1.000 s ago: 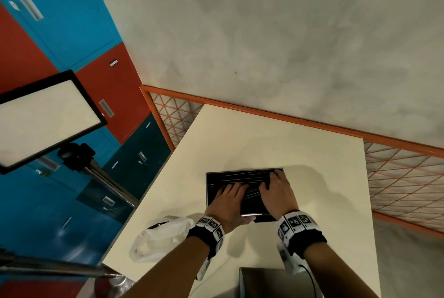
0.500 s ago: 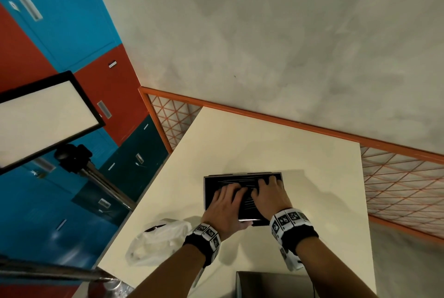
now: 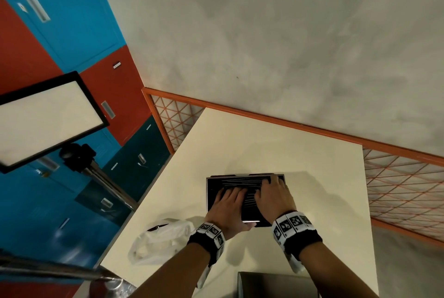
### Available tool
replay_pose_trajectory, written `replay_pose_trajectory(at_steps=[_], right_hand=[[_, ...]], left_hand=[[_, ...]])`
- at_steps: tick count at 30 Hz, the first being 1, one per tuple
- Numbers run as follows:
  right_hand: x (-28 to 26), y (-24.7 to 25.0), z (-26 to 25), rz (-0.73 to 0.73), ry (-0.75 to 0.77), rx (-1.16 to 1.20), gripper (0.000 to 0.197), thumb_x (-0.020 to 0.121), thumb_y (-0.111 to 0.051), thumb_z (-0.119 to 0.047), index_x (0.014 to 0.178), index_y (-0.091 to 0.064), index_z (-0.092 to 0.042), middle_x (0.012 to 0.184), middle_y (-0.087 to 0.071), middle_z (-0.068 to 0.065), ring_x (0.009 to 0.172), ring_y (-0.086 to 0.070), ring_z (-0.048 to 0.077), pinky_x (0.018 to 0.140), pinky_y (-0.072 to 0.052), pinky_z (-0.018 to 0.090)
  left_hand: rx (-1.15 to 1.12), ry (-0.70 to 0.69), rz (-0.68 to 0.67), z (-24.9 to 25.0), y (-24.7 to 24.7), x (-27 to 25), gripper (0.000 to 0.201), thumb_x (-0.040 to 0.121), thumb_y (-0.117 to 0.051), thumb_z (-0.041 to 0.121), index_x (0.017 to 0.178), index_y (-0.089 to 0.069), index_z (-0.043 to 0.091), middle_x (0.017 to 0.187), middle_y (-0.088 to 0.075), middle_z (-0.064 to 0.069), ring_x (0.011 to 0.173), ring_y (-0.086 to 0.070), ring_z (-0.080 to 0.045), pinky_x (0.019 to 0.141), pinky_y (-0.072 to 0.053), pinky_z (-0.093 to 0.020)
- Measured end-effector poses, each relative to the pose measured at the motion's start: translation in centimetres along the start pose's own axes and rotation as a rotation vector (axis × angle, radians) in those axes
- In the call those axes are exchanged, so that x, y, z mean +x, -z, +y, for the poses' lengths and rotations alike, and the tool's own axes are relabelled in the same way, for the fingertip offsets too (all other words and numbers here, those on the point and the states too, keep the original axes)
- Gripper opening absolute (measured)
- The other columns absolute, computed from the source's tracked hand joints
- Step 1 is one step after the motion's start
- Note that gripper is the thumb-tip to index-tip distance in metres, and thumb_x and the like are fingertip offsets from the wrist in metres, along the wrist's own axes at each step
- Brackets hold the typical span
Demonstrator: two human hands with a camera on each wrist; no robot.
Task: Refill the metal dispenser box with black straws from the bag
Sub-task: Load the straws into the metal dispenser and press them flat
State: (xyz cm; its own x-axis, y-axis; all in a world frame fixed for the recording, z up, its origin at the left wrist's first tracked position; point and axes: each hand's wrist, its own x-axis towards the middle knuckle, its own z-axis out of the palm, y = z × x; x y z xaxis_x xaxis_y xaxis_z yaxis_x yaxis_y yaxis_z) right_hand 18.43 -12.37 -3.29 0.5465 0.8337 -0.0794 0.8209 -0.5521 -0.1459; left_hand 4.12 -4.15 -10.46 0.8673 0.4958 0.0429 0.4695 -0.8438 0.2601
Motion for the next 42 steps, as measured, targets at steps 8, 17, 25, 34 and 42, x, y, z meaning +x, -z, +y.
replay_pose_trajectory(at_steps=[8, 17, 25, 34, 42], right_hand=[[0.9, 0.2, 0.7, -0.034, 0.078, -0.119, 0.051, 0.097, -0.032, -0.045, 0.125, -0.055, -0.009, 0.128, -0.055, 0.010, 0.120, -0.048, 0.027, 0.106, -0.036, 0.041], [2.1, -0.6, -0.7, -0.125, -0.055, -0.161, 0.060, 0.095, -0.034, -0.048, 0.128, -0.049, 0.000, 0.129, -0.054, 0.021, 0.119, -0.048, 0.036, 0.106, -0.035, 0.044], [3.8, -0.3, -0.7, -0.237, -0.053, -0.131, 0.061, 0.094, -0.034, -0.049, 0.126, -0.052, -0.001, 0.130, -0.052, 0.019, 0.121, -0.045, 0.034, 0.102, -0.039, 0.042], [4.1, -0.6, -0.7, -0.389, -0.115, -0.099, 0.062, 0.094, -0.032, -0.054, 0.127, -0.057, -0.007, 0.132, -0.043, 0.018, 0.119, -0.045, 0.033, 0.099, -0.042, 0.043], [3.9, -1.1, -0.4, -0.388, -0.110, -0.029, 0.056, 0.093, -0.034, -0.051, 0.121, -0.058, -0.008, 0.128, -0.051, 0.017, 0.115, -0.051, 0.033, 0.095, -0.047, 0.043]], left_hand=[[-0.051, -0.003, -0.036, -0.2, 0.6, 0.9, 0.083, 0.070, -0.065, 0.069, 0.137, -0.041, 0.027, 0.129, -0.051, 0.010, 0.118, -0.049, -0.015, 0.112, -0.033, -0.036], [-0.094, 0.003, -0.054, -0.7, 0.4, 1.5, 0.076, 0.071, -0.065, 0.069, 0.131, -0.043, 0.029, 0.123, -0.051, 0.011, 0.112, -0.049, -0.016, 0.101, -0.043, -0.038], [-0.091, -0.015, -0.084, -0.9, 0.4, 1.6, 0.078, 0.073, -0.065, 0.069, 0.134, -0.041, 0.027, 0.127, -0.049, 0.010, 0.117, -0.044, -0.016, 0.105, -0.041, -0.036], [-0.030, -0.032, -0.053, -0.3, 0.1, 0.4, 0.083, 0.072, -0.064, 0.069, 0.138, -0.039, 0.024, 0.131, -0.044, 0.005, 0.121, -0.042, -0.020, 0.105, -0.042, -0.041], [0.041, -0.047, 0.109, 0.0, 0.0, -0.2, 0.088, 0.066, -0.063, 0.072, 0.139, -0.047, 0.025, 0.146, -0.039, -0.004, 0.136, -0.037, -0.024, 0.120, -0.023, -0.053]])
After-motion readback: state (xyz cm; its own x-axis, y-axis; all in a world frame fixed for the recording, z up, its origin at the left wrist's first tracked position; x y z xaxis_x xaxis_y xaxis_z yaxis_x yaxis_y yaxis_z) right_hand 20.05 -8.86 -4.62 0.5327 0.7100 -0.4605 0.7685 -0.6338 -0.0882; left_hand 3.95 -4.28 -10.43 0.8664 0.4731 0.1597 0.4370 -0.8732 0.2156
